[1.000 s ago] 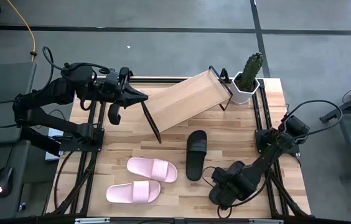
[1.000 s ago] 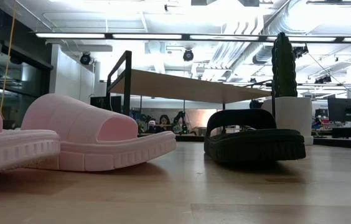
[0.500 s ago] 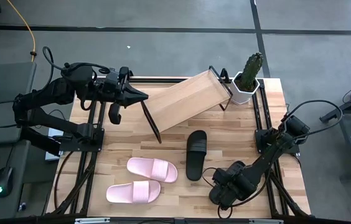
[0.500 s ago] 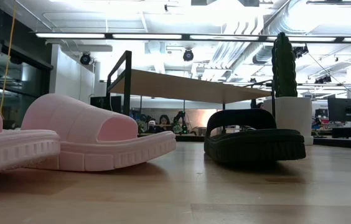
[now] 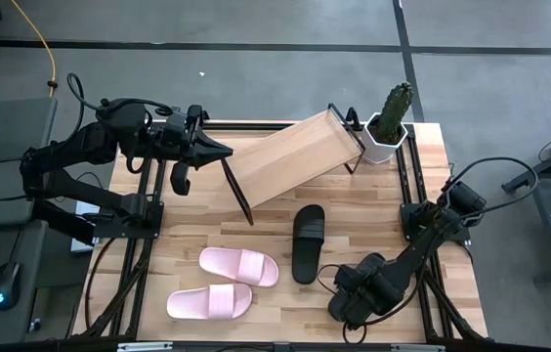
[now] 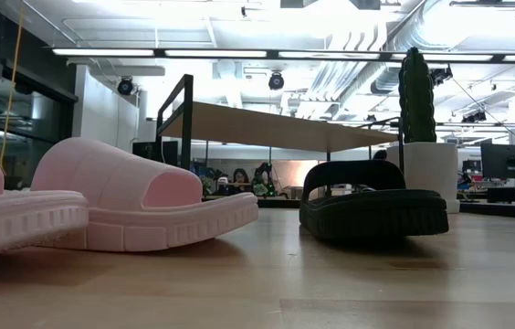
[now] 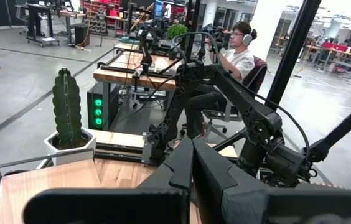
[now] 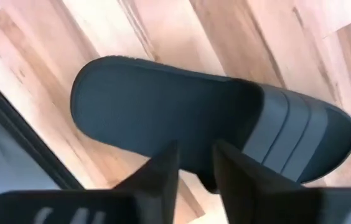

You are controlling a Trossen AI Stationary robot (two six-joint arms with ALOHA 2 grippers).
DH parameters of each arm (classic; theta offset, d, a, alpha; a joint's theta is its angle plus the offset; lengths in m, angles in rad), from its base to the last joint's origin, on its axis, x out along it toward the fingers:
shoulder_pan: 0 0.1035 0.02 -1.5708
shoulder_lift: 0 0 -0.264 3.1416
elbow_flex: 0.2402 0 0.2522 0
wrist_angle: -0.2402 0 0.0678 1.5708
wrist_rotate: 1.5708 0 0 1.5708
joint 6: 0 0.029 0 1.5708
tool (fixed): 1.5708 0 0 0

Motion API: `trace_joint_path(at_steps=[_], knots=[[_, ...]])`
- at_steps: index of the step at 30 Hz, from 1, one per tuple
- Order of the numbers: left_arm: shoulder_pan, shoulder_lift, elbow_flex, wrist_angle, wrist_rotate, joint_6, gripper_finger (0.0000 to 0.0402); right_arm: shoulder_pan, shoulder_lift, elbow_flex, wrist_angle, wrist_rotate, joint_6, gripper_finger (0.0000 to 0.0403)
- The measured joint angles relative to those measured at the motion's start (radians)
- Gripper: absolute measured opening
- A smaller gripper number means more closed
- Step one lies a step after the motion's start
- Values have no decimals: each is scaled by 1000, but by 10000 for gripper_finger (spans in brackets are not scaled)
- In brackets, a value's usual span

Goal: Pick and place slides into the shelf
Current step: Put the right black slide on the shelf

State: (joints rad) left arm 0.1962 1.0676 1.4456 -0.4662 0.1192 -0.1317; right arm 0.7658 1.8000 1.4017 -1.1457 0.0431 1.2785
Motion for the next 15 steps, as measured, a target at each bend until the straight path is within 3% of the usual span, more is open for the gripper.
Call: trace_joint_path(at_steps=[6, 15], knots=[[0, 0, 0, -1, 0, 0, 1, -1, 0, 0, -55, 12, 4, 157], [0, 0, 0, -2, 0, 0, 1, 5, 63, 0, -133, -54, 1, 174]])
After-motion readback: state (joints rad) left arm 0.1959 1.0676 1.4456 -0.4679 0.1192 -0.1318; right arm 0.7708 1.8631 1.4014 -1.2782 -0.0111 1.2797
